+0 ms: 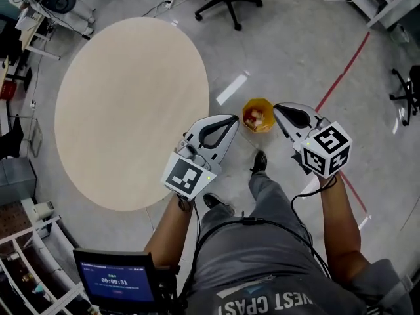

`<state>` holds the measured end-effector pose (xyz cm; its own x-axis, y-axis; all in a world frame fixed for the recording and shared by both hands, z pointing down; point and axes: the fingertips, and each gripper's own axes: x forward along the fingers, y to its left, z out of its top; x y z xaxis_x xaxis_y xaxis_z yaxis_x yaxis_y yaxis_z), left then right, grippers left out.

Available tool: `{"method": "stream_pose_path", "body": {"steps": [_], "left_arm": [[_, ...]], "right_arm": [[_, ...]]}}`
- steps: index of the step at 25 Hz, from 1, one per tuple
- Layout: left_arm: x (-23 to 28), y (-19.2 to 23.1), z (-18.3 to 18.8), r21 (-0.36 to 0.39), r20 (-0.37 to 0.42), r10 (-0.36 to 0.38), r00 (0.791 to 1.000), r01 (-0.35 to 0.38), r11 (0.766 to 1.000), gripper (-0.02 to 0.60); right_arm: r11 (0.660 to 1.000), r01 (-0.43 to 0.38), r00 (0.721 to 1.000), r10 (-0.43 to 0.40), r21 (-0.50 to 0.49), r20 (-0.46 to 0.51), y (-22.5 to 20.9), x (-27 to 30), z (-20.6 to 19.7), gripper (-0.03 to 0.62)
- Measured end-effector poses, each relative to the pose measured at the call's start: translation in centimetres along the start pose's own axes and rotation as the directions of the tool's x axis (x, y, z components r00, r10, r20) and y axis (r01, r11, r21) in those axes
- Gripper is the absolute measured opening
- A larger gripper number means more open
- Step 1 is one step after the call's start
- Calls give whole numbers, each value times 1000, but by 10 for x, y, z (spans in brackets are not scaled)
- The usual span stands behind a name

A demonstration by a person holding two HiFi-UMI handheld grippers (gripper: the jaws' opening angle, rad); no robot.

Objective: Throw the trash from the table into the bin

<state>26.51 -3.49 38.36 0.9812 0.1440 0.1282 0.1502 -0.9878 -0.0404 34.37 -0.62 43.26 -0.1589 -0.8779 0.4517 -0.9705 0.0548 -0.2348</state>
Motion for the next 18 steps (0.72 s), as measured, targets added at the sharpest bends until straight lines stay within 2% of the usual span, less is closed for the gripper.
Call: {"method": "stream_pose_path", "body": {"steps": [2,8,10,13,15,18], "left_arm": [[-29,1,29,36,32,24,999,-26,999,43],[-65,22,37,132,79,93,993,-103,986,43],[-100,19,59,173,91,111,990,-125,977,43],[-188,3,103,227,105,139,985,-160,961,43],[-226,-1,106,249,109,161,981,-183,951,43],[-245,5,93,277,115,196,974,-221,935,43]], "right_arm": [[999,-2,1000,3,-40,25,30,-13,29,11],[987,-39,995,52,-155,80,63,0,55,11],[978,-52,993,73,-204,95,100,-6,78,11],[954,-72,987,109,-289,114,196,-19,118,11],[935,-86,983,136,-344,125,238,-15,125,11],[905,-116,973,186,-409,135,259,0,126,11]]}}
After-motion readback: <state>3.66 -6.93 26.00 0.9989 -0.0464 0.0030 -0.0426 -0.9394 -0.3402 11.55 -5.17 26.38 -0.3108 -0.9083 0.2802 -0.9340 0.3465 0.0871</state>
